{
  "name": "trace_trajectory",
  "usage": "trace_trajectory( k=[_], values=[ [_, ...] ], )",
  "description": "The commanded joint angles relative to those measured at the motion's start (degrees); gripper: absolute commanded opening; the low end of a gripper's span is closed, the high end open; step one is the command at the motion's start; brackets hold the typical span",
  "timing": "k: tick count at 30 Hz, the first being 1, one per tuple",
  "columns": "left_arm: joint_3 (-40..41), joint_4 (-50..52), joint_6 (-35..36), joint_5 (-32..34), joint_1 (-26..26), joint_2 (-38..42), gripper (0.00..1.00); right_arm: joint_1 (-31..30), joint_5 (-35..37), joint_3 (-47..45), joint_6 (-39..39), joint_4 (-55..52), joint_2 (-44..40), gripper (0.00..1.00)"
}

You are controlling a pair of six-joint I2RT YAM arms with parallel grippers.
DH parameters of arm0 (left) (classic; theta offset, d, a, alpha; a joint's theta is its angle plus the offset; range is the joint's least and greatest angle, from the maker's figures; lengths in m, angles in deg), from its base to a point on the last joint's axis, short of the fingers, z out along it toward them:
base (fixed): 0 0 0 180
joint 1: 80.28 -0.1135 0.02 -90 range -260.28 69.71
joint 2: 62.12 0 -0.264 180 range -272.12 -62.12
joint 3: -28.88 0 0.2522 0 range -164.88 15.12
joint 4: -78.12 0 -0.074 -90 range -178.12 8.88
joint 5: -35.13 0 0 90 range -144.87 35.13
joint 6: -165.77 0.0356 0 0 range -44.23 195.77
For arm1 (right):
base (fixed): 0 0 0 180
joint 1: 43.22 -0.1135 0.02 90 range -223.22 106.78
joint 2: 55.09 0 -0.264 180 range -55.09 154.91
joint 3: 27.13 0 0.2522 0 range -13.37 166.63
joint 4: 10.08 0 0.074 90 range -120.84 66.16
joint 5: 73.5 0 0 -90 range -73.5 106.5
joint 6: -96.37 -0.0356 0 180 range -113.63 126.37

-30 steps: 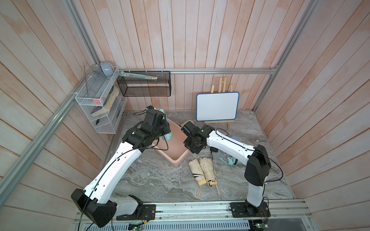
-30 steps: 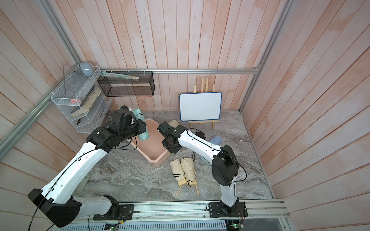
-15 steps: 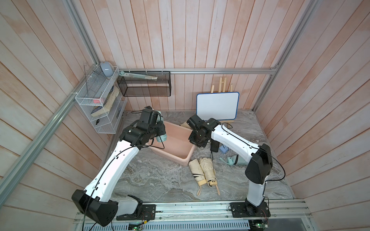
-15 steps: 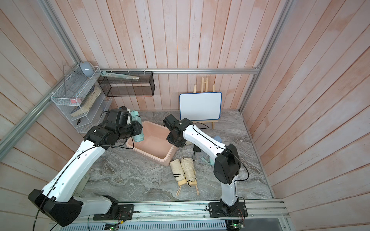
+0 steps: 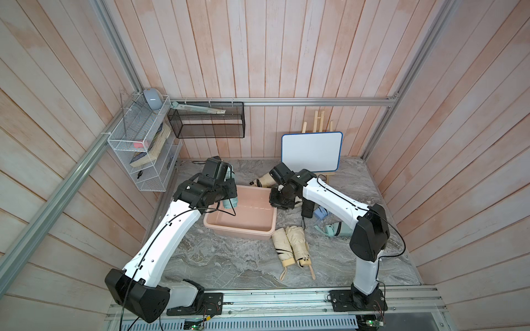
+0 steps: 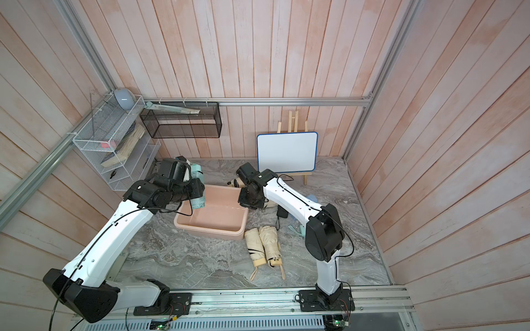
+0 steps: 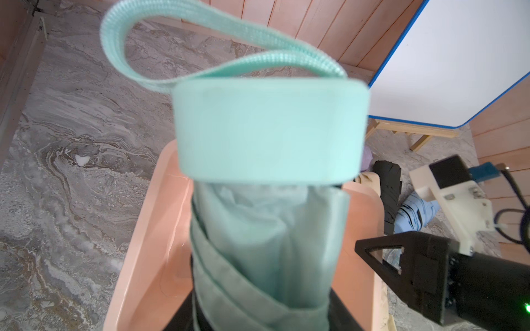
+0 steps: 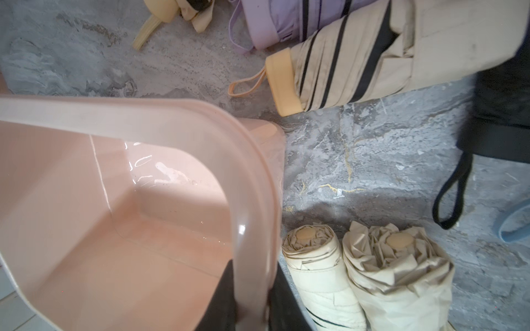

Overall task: Put the umbrella into the storage box
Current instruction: Adjust the storage box at the center of the board, then place the umbrella in the storage box.

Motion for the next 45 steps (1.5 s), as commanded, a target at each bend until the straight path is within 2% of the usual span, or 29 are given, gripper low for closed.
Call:
trace_trajectory(
  k=[1, 7, 15, 18, 21, 26, 29, 35, 39, 45],
  values=[
    [1.16, -0.43, 1.40, -1.35, -0.07, 1.04, 0.33, 1.19, -4.32, 1.50, 4.21, 3.38, 2.03, 0.15],
    [4.18, -0.98, 1.40, -3.28, -0.11, 0.21, 0.33, 2.81, -4.44, 1.93, 6.43, 4.72, 3.31, 0.23],
    [8.28, -7.38, 1.71, -4.07, 1.92, -1.00, 0.32, 4.28, -4.41, 2.41, 5.66, 7.40, 1.19, 0.56],
    [8.97, -11.20, 1.54, -5.36, 3.09, -2.96, 0.32, 6.51, -5.19, -0.21, 3.43, 10.83, -3.81, 0.61],
    [8.81, -15.30, 2.04, -5.54, 6.15, -5.86, 0.32, 8.77, -5.32, -7.70, 0.43, 17.68, -11.87, 0.65],
    [8.00, -16.44, 1.03, -6.04, 9.32, -11.16, 0.31, 12.22, -3.88, -20.88, -3.40, 26.21, -25.65, 0.76],
    [9.52, -17.46, 0.20, -4.36, 11.72, -12.00, 0.30, 13.82, -1.74, -25.22, -4.10, 26.14, -31.14, 0.77],
    [13.91, -19.38, -2.39, -5.59, 13.20, -12.87, 0.30, 17.66, -0.83, -32.31, -6.39, 26.59, -38.74, 0.77],
    [16.67, -22.60, -2.46, -7.59, 13.19, -15.12, 0.30, 19.48, -1.00, -35.01, -7.40, 27.40, -40.88, 0.77],
    [19.24, -28.65, -2.01, -6.86, 13.21, -19.54, 0.30, 20.62, -2.14, -34.48, -7.06, 25.88, -41.15, 0.76]
  ],
)
